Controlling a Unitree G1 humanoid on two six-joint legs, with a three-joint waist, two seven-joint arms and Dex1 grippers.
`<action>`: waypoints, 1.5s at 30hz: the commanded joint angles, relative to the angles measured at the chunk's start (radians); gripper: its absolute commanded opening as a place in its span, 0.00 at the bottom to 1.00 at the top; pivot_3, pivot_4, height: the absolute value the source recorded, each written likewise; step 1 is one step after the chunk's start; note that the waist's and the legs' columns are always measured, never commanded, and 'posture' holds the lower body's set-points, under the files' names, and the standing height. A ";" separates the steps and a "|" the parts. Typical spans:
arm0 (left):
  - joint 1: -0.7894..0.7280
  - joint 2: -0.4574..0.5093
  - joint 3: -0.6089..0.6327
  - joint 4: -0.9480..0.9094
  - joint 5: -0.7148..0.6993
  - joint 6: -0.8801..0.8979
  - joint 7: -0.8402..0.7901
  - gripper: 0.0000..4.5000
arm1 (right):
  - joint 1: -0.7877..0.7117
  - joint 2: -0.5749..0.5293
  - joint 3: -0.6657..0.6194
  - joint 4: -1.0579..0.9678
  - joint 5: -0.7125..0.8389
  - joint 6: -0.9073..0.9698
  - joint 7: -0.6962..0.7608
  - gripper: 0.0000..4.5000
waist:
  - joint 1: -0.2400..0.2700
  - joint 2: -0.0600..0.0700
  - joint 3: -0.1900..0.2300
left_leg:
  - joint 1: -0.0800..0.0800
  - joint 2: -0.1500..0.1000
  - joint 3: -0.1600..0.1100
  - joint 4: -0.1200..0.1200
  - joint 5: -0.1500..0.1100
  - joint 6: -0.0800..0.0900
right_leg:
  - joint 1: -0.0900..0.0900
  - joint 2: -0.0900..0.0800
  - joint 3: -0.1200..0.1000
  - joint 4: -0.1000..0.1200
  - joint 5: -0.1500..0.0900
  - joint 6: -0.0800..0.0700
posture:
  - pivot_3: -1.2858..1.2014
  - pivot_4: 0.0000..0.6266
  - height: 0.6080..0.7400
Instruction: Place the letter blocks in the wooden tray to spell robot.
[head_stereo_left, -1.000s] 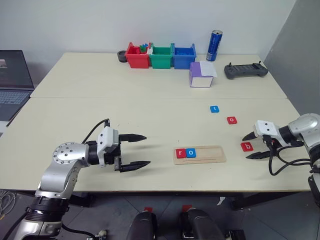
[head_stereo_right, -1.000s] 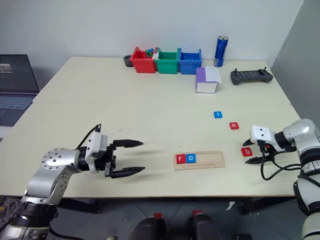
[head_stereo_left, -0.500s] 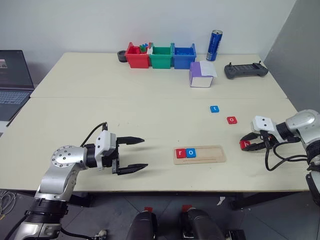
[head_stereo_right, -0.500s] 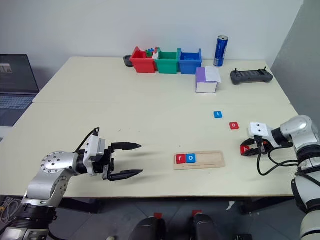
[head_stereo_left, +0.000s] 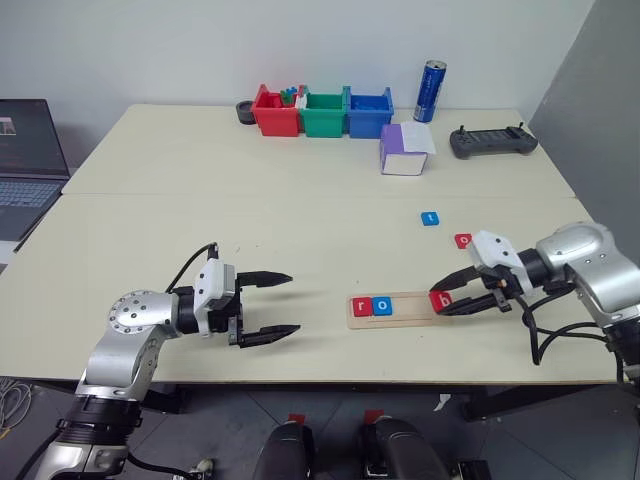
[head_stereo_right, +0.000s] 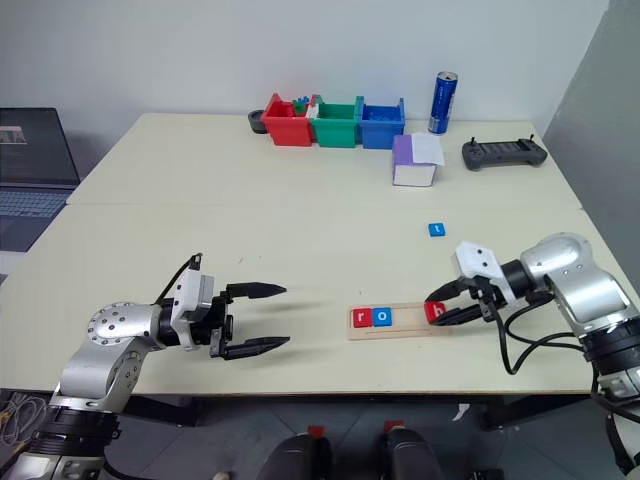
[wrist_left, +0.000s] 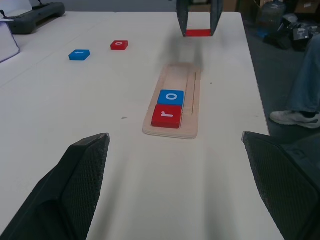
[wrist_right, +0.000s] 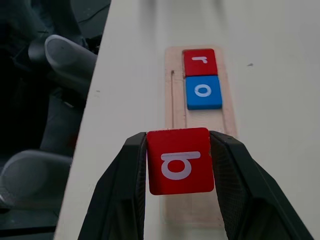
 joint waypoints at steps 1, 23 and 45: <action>-0.018 -0.004 0.003 -0.026 -0.008 -0.004 0.002 1.00 | -0.006 0.036 0.001 -0.049 -0.040 0.049 -0.054 0.32 | -0.001 0.000 0.000 | 0.000 0.000 0.000 0.000 0.000 0.000 | 0.000 0.000 0.000 0.000 0.000 0.000 | 0.52 0.24 1.00; -0.004 -0.007 0.010 -0.036 -0.004 -0.005 0.020 1.00 | -0.083 0.197 0.122 -0.044 -0.274 0.206 -0.187 0.32 | -0.001 0.000 0.000 | 0.000 0.000 0.000 0.000 0.000 0.000 | -0.001 0.000 0.000 0.000 0.000 0.000 | 0.52 0.24 1.00; 0.001 -0.002 0.010 -0.077 -0.005 0.025 0.047 1.00 | -0.134 0.235 0.149 0.019 -0.321 0.166 -0.152 0.32 | -0.001 0.000 0.000 | -0.001 0.000 0.000 0.000 0.000 0.000 | -0.001 0.000 0.000 0.000 0.000 0.000 | 0.52 0.24 1.00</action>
